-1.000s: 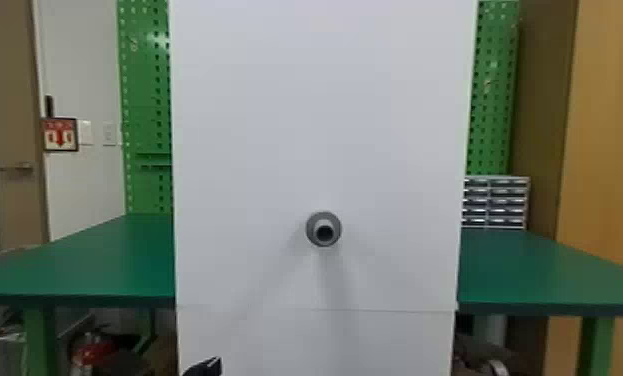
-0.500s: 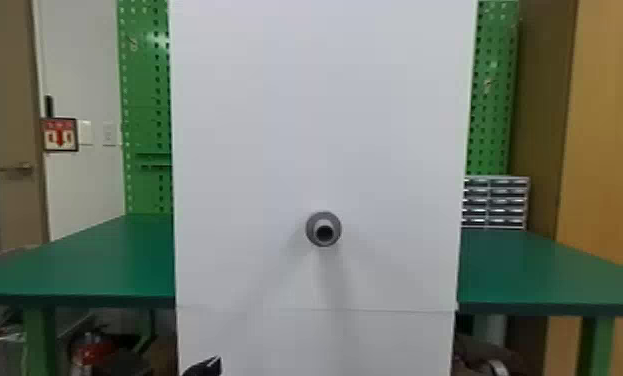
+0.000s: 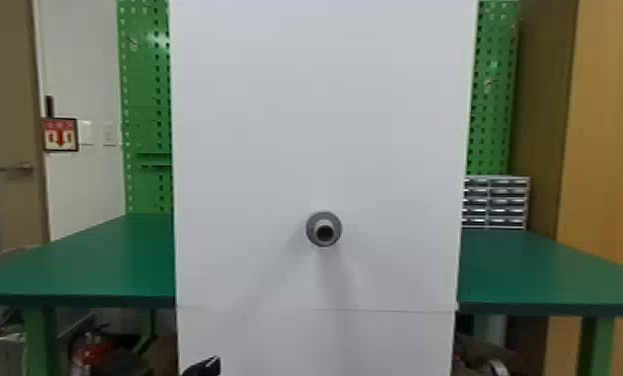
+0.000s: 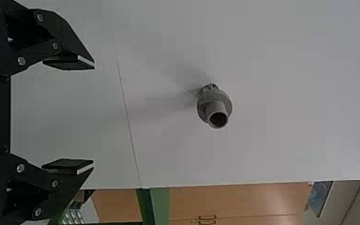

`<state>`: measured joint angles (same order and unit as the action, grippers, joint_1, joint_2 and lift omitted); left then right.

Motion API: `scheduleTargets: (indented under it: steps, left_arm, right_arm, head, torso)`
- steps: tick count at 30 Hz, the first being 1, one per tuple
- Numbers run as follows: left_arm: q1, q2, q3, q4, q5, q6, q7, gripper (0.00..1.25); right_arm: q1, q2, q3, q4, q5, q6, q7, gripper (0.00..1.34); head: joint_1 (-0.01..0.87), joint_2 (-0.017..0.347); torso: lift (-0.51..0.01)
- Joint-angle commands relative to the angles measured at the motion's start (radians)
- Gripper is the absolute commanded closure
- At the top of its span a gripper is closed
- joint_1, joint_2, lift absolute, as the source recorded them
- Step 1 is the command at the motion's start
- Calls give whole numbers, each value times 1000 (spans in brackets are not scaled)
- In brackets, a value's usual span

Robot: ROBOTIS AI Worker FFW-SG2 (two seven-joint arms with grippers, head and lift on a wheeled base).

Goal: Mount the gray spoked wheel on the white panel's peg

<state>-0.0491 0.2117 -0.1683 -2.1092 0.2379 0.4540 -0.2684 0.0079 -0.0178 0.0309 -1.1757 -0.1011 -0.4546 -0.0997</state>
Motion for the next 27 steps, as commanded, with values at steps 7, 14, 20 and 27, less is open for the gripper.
scheduleTargets:
  steps: [7, 14, 20, 27]
  left_arm:
    - [3, 0, 4, 0, 1, 0, 0, 498]
    - [6, 0, 9, 0, 3, 0, 0, 498]
    - [9, 0, 10, -3, 3, 0, 0, 498]
    - [12, 2, 13, -3, 5, 0, 0, 498]
  right_arm:
    - [-45, -2, -8, -122, 6, 162, 0, 1075]
    - [-97, -4, -23, -186, 9, 260, 0, 1075]
    - [-155, -10, -2, -248, 9, 370, -8, 1075]
    - [-223, -24, 70, -315, 8, 495, -69, 1076]
  head:
    - [123, -8]
    - [123, -8]
    - [123, -8]
    - [123, -8]
  torso:
    - [-401]
    - [-401]
    - [-401]
    - [-401]
